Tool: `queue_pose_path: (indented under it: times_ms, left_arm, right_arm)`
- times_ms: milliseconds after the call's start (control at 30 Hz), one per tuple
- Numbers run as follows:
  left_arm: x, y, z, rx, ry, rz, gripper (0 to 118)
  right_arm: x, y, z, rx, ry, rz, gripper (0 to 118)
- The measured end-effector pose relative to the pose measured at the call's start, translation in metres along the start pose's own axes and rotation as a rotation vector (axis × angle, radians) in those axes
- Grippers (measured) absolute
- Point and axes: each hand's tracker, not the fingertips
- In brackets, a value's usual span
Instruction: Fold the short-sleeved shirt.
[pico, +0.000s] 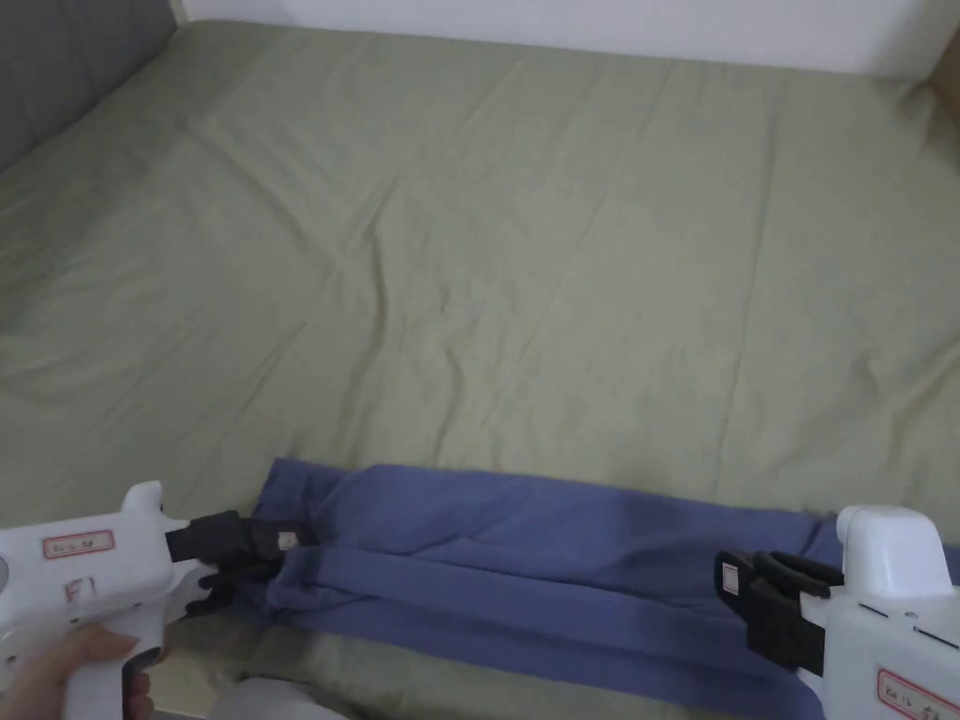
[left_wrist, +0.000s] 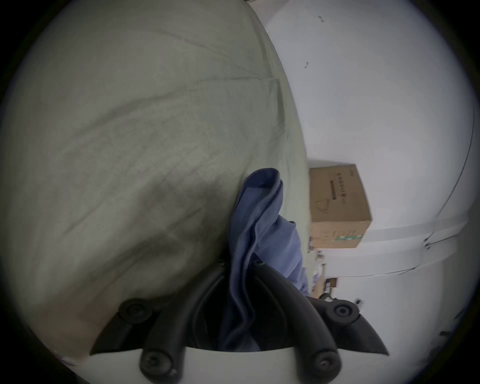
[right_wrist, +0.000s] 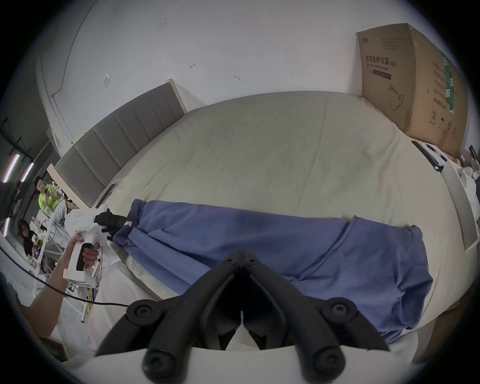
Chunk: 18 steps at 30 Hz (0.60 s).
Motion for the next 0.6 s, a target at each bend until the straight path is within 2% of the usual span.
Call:
queue_pose_path:
  times_ms: [100, 300, 400, 533, 600]
  left_arm:
    - [0.036, -0.004, 0.011, 0.036, 0.066, -0.106, 7]
    - [0.159, -0.035, 0.017, 0.037, 0.005, -0.388, 7]
    - [0.220, -0.070, -0.011, -0.020, 0.059, -0.601, 6]
    - [0.255, -0.106, -0.084, -0.184, 0.016, -0.702, 7]
    - [0.262, -0.124, -0.125, -0.241, 0.068, -0.722, 7]
  right_arm:
    - [0.011, 0.000, 0.008, 0.015, -0.021, -0.014, 0]
    - [0.035, -0.003, 0.030, 0.053, -0.056, -0.057, 0]
    - [0.050, -0.008, 0.038, 0.077, -0.068, -0.099, 0]
    - [0.070, -0.016, 0.048, 0.099, -0.068, -0.167, 0]
    - [0.078, -0.020, 0.053, 0.107, -0.076, -0.194, 0]
